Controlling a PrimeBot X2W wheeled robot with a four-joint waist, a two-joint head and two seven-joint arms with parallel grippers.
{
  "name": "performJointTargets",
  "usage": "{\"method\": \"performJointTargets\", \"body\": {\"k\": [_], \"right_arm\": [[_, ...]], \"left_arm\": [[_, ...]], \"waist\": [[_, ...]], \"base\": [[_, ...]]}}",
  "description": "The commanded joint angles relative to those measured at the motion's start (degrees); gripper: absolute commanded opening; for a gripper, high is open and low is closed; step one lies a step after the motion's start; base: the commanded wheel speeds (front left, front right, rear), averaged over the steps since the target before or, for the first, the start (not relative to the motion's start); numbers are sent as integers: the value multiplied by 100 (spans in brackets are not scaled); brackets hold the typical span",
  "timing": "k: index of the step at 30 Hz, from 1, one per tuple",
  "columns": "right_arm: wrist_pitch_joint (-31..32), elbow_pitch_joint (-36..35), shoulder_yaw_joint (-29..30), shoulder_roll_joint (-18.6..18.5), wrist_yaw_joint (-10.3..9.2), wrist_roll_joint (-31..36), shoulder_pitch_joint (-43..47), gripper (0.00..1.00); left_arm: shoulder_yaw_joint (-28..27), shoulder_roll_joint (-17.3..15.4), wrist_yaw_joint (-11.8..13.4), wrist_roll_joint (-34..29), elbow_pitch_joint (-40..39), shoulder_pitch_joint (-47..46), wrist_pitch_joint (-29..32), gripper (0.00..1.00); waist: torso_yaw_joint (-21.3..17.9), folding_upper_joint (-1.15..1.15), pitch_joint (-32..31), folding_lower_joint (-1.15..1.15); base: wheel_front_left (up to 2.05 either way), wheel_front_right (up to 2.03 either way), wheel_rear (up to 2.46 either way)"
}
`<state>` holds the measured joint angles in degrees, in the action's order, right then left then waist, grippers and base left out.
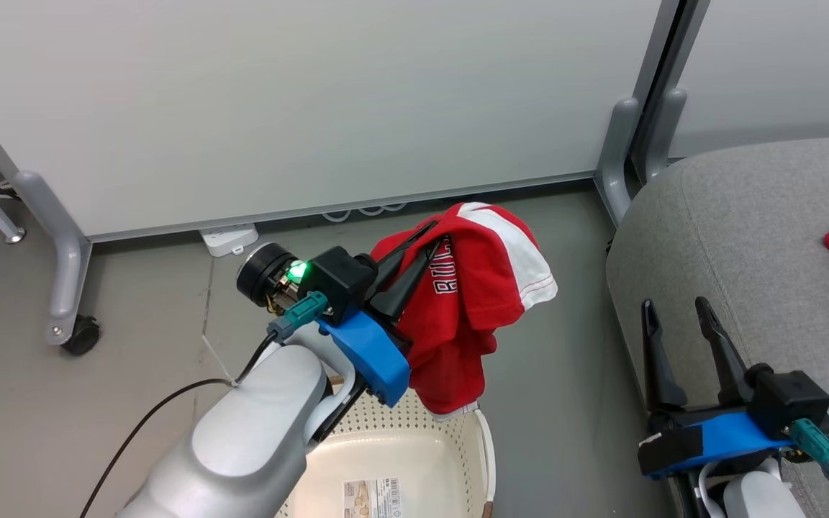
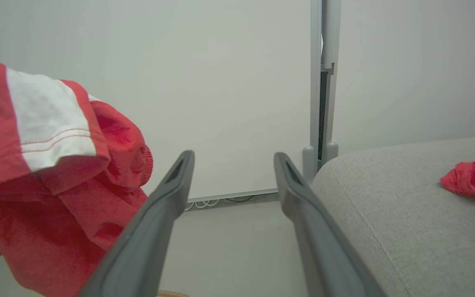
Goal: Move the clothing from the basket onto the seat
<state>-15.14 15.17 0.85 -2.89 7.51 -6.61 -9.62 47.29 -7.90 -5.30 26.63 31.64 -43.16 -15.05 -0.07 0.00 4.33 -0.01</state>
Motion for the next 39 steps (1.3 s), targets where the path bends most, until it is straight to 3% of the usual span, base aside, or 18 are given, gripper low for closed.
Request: {"method": "performJointTargets", "body": {"k": [1,19,39], "right_arm": [[0,19,-25,3,-4,-23,117,100],[0,20,-390,3,-4,50,293,100],[0,540,-2603,-2,-4,-63,-599,100]], "left_arm": [[-24,13,-10,-17,4,47,-18,0],[-15,35,-35,-51,39,-33,-19,0],[37,215,-67,-162,-4,-289,-19,0]], "waist": [[47,0,-107,1],[155,0,-231,1],[364,0,60,1]], "base": [[0,0,0],[0,0,0],[0,0,0]]}}
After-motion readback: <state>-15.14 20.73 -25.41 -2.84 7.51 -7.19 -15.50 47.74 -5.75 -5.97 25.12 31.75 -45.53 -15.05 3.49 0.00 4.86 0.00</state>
